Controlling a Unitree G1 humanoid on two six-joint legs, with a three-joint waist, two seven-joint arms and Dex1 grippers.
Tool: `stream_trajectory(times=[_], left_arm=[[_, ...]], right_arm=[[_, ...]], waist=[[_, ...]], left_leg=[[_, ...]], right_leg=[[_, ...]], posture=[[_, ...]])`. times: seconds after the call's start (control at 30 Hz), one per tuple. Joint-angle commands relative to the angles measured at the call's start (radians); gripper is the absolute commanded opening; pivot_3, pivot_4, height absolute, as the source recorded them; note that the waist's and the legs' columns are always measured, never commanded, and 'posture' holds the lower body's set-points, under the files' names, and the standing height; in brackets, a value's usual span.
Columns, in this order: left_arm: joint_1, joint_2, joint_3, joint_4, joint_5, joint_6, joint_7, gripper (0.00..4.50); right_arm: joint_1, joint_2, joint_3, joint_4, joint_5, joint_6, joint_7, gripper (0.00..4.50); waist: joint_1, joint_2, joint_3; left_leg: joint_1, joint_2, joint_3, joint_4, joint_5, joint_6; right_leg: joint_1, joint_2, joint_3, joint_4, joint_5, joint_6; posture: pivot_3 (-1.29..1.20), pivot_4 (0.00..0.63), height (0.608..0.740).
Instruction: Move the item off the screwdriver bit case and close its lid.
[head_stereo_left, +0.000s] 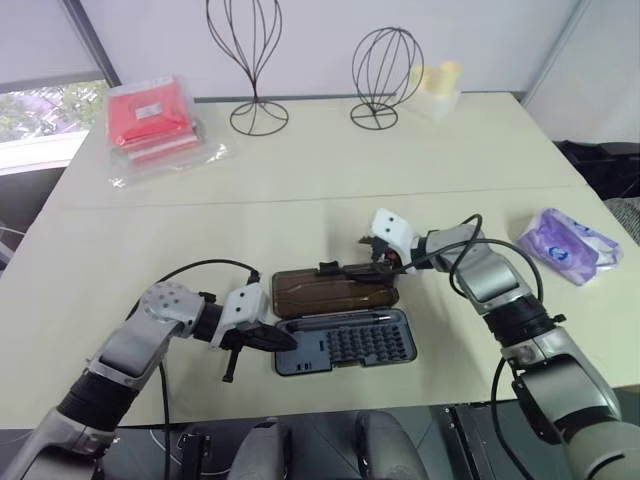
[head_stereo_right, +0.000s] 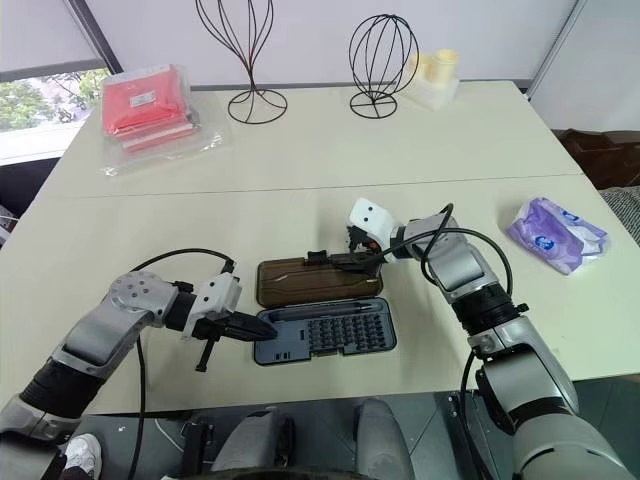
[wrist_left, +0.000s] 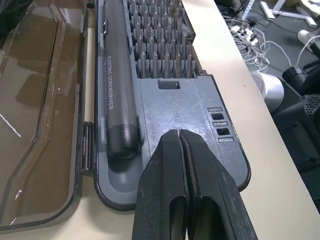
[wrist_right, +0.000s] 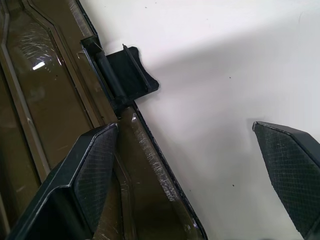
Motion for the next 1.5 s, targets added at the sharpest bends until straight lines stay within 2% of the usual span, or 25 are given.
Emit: stream_trajectory(times=[0.03, 0.17, 0.63, 0.7, 0.73, 0.97, 1.17, 1.5], left_arm=[[0.009, 0.007, -0.001, -0.002, 0.012, -0.015, 0.005, 0.0], [0.003, 0.005, -0.001, 0.003, 0.016, -0.018, 0.01, 0.0], [0.007, -0.006, 0.015, -0.002, 0.03, -0.032, 0.058, 0.0], [0.01, -0.008, 0.019, -0.006, 0.027, -0.03, 0.071, 0.0], [0.011, -0.009, 0.021, -0.007, 0.025, -0.029, 0.077, 0.0], [0.002, -0.028, 0.045, -0.005, 0.002, -0.001, 0.124, 0.0], [-0.073, -0.084, 0.142, 0.011, -0.12, 0.173, 0.197, 0.0], [-0.309, -0.18, 0.32, 0.157, -0.225, 0.306, 0.37, 0.0]], right_arm=[[-0.004, -0.003, 0.014, 0.015, -0.031, -0.011, 0.012, 2.65], [-0.002, -0.018, 0.029, 0.02, -0.055, -0.022, 0.027, 0.67], [-0.044, 0.003, 0.101, 0.102, -0.119, -0.092, 0.129, 0.67], [-0.06, 0.013, 0.108, 0.124, -0.128, -0.113, 0.139, 0.13], [-0.067, 0.018, 0.11, 0.134, -0.133, -0.125, 0.143, 0.02], [-0.093, 0.028, 0.124, 0.139, -0.171, -0.219, 0.171, 0.02], [-0.067, 0.005, 0.091, -0.011, -0.233, -0.361, 0.089, 0.02], [0.098, -0.032, 0.033, -0.368, -0.367, -0.41, -0.111, 0.02]], waist=[[0.0, 0.0, 0.0], [0.0, 0.0, 0.0], [0.0, 0.0, -0.001], [-0.001, 0.0, -0.001], [-0.003, 0.0, -0.001], [-0.006, -0.001, -0.002], [-0.003, -0.001, -0.002], [-0.001, -0.001, -0.001]], left_leg=[[0.0, 0.0, 0.0, 0.0, 0.0, 0.0], [0.003, 0.0, 0.0, 0.0, -0.001, 0.002], [0.006, 0.0, 0.0, 0.0, -0.002, 0.004], [0.006, 0.0, 0.0, 0.0, -0.002, 0.004], [0.006, 0.0, 0.0, 0.0, -0.002, 0.004], [0.007, 0.001, 0.0, 0.0, -0.002, 0.004], [0.005, 0.001, 0.0, 0.0, -0.002, 0.003], [0.003, 0.001, 0.0, -0.001, 0.001, -0.001]], right_leg=[[0.0, 0.0, 0.0, 0.0, 0.0, 0.0], [0.003, 0.0, 0.0, 0.0, 0.0, 0.0], [0.006, 0.0, 0.0, 0.0, 0.0, 0.0], [0.006, 0.0, 0.0, 0.0, 0.0, 0.0], [0.006, 0.0, 0.0, 0.0, 0.0, 0.0], [0.006, 0.001, 0.0, 0.001, 0.0, 0.0], [0.003, 0.001, 0.001, 0.002, 0.0, 0.0], [0.001, 0.001, 0.0, 0.003, 0.0, 0.0]], posture=[[0.0, 0.15, 0.74], [0.0, 0.15, 0.74], [0.0, 0.15, 0.74], [0.0, 0.15, 0.74], [0.0, 0.15, 0.74], [0.0, 0.15, 0.74], [0.0, 0.15, 0.74], [0.0, 0.15, 0.74]])
